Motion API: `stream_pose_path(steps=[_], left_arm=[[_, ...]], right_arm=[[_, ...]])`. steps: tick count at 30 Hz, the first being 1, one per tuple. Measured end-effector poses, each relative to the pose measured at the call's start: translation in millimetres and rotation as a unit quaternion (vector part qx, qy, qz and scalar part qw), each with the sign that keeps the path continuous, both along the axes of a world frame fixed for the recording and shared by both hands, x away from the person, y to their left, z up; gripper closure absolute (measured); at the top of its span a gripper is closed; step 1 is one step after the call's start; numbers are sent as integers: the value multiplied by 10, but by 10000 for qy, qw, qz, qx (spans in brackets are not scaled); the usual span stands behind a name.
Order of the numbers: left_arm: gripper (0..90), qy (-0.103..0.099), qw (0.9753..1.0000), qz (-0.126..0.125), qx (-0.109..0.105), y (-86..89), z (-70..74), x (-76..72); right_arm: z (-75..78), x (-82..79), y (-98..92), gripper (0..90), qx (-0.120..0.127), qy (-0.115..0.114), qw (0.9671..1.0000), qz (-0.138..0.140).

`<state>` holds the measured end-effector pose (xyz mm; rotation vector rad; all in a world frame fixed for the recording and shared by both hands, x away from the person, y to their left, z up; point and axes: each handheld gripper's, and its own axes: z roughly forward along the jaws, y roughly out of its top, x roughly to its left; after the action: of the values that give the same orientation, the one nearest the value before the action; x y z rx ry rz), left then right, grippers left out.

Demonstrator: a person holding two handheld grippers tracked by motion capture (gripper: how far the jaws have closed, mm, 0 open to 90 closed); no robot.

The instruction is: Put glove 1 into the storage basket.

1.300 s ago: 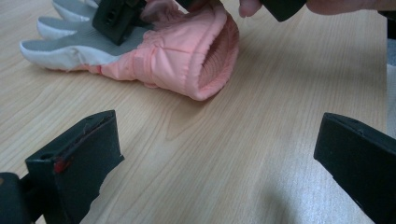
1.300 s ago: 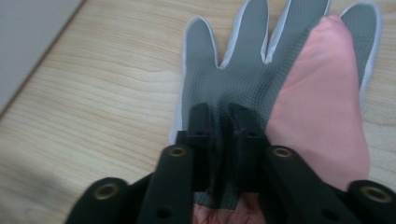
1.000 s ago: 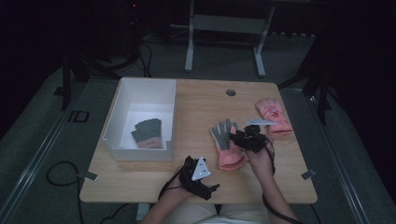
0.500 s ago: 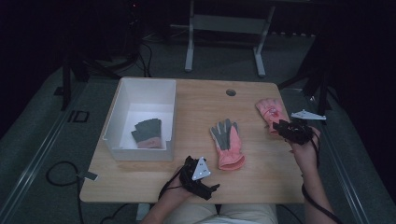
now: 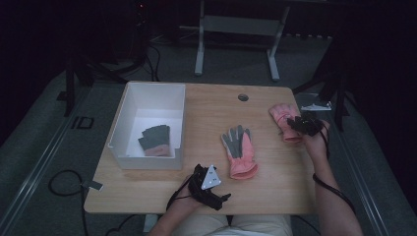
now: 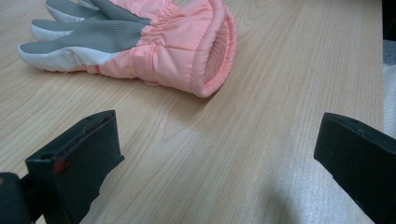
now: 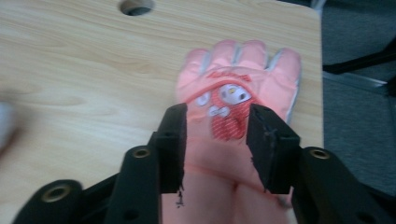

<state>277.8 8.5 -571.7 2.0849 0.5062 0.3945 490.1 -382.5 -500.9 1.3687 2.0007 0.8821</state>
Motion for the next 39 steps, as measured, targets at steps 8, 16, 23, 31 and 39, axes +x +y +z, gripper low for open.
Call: stream_pose_path(steps=[8,16,23,31,39], left_arm=[[2,-8,10000,32,-29,4,6,-14],[2,-1,10000,43,-59,14,7,-19],[2,-32,10000,38,-14,6,7,-20],[2,-43,10000,43,-24,6,8,-8],[2,-23,10000,48,-4,1,6,-4]], right_arm=[[-203,245,6,565,-77,265,9995,-132],[-314,308,-6,702,-77,346,9990,-259],[-281,318,46,861,-102,501,9977,-441],[-46,124,98,898,0,286,9964,-795],[301,-311,192,900,51,-161,9955,-930]])
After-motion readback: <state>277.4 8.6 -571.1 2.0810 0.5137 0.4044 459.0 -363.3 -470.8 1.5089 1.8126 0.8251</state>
